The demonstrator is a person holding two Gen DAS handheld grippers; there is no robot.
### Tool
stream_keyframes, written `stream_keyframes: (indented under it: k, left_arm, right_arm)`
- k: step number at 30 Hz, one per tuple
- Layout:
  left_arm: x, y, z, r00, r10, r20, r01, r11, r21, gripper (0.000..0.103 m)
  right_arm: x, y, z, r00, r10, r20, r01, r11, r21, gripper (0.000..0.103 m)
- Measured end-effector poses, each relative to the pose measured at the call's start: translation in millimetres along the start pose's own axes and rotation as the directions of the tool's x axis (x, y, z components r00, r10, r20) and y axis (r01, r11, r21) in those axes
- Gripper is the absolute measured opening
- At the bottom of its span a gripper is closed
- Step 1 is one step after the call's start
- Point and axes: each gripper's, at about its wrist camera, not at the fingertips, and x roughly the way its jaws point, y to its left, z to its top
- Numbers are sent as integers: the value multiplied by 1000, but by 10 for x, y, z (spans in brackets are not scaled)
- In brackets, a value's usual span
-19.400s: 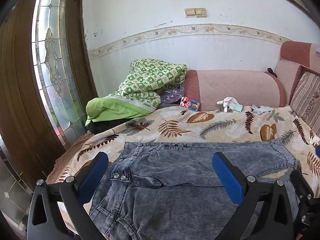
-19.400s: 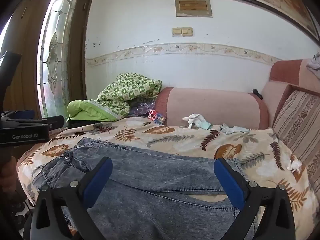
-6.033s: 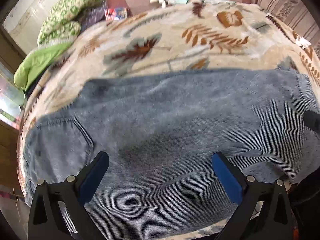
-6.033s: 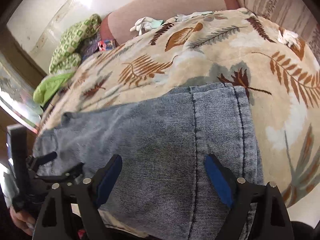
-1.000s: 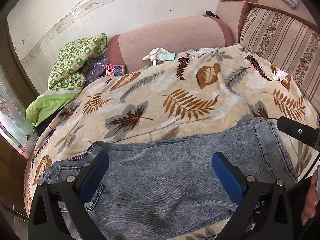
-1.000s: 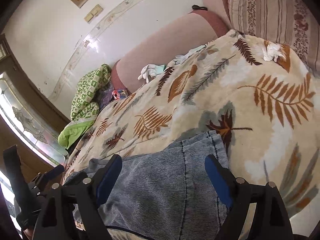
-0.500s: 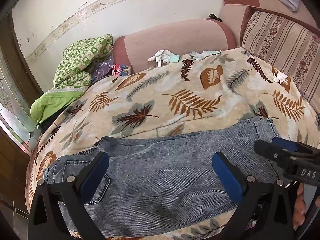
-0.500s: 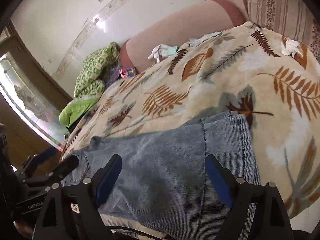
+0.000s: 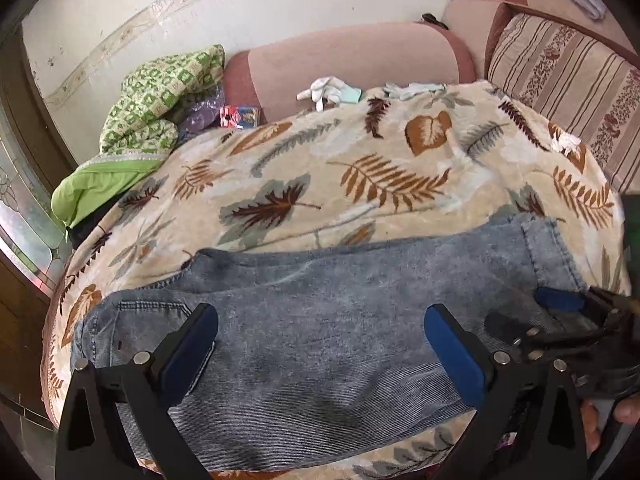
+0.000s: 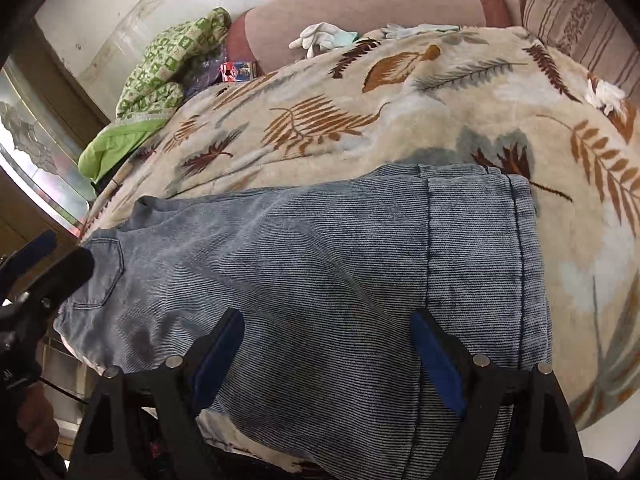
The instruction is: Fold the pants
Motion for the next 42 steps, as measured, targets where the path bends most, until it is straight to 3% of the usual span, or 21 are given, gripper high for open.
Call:
stream_keyframes:
  k: [5, 8, 12, 14, 16, 19, 30, 39, 42]
  left_arm:
    - [331, 199, -123, 995, 37, -92, -41, 998, -37, 103]
    - [531, 350, -208, 985, 92, -148, -101, 993, -54, 103]
    - [772, 504, -326, 966, 135, -221, -155, 985, -79, 103]
    - [873, 539, -393, 961, 120, -250, -148, 984, -98, 103]
    - [874, 565, -412, 962, 110, -250, -147, 980, -135, 103]
    - [873, 509, -379, 957, 136, -257, -168, 980, -105, 103]
    - [870, 422, -260, 943, 197, -268, -215, 976, -40, 103]
    - [609, 452, -108, 962, 213, -169, -225, 973, -57, 103]
    - [626, 476, -126, 962, 210, -176, -223, 973, -55, 103]
  right_arm:
    - [-154, -160, 71, 995, 65, 75, -73, 992, 100, 87]
    - [-217, -216, 102, 990, 93, 107, -107, 985, 133, 87]
    - [-252, -151, 111, 986, 119, 114, -132, 985, 115, 87]
    - [-226, -105, 110, 986, 134, 98, -144, 984, 105, 87]
    - [-162, -86, 96, 988, 142, 60, -148, 983, 111, 87]
    - [9, -116, 61, 989, 141, -34, -135, 981, 142, 87]
    - [8, -242, 59, 978, 204, -42, -192, 960, 204, 87]
    - [-142, -258, 57, 969, 248, 20, -246, 948, 200, 87]
    - [-137, -203, 62, 969, 247, 18, -246, 951, 185, 87]
